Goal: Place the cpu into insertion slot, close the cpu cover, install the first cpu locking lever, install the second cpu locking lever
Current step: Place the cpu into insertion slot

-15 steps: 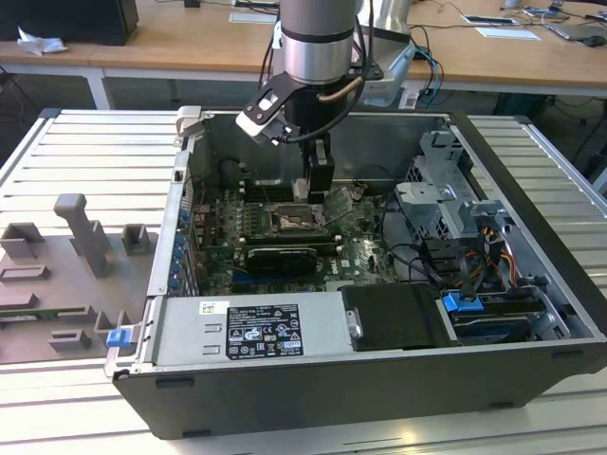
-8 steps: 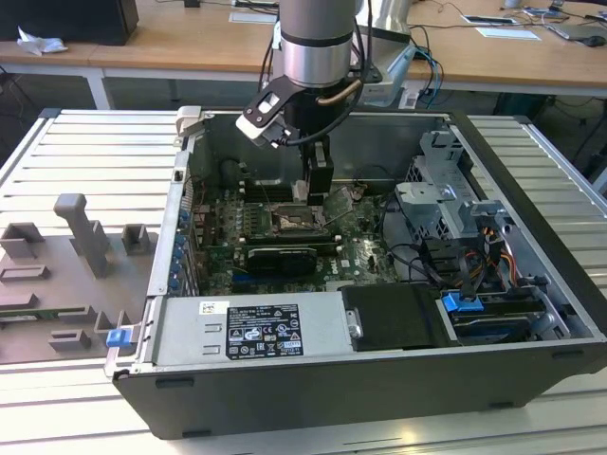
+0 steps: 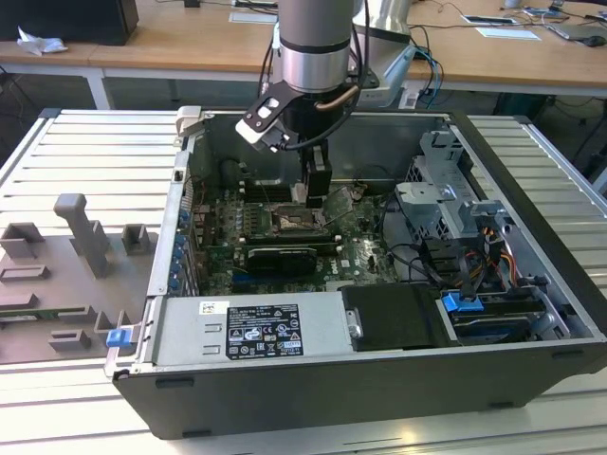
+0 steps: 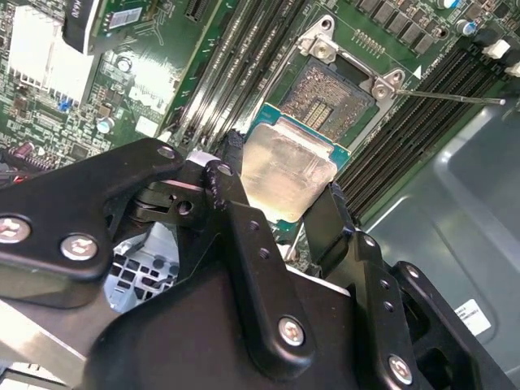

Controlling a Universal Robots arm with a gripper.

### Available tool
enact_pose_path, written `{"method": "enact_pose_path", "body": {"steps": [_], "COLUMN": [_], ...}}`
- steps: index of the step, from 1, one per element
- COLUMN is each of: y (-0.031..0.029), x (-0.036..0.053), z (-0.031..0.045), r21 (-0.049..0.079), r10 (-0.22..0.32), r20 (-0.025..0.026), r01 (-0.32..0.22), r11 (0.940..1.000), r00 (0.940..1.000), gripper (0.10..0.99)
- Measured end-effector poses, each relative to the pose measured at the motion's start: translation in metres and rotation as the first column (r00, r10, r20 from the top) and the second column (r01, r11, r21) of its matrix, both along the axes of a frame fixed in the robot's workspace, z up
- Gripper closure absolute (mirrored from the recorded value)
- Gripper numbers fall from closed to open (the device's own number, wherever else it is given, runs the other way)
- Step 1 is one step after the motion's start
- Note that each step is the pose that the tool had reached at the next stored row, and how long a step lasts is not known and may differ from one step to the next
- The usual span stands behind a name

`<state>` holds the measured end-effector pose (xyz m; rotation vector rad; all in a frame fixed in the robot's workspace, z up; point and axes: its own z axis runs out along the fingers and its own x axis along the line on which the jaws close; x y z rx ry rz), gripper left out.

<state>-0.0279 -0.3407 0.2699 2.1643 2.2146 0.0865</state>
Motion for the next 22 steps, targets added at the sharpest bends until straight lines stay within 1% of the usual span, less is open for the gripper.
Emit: {"method": "enact_pose_path", "body": {"steps": [4, 12, 16, 19, 22], "y": [0.0019, 0.0019, 0.0023, 0.0046, 0.0091], "x": [-0.0003, -0.0004, -0.0004, -0.0004, -0.0005], "z": [-0.0065, -0.0105, -0.0144, -0.0176, -0.0228], "r21": [-0.001, -0.001, -0.001, -0.001, -0.001], "r10": [0.0, 0.0, 0.0, 0.0, 0.0], "r20": [-0.0004, -0.0005, -0.0005, -0.0006, -0.0005], "r01": [0.0, 0.0, 0.0, 0.0, 0.0], "r11": [1.0, 1.0, 1.0, 1.0, 1.0], "r00": [1.0, 1.0, 1.0, 1.0, 1.0], "gripper": [0.545, 0.545, 0.545, 0.545, 0.545]}}
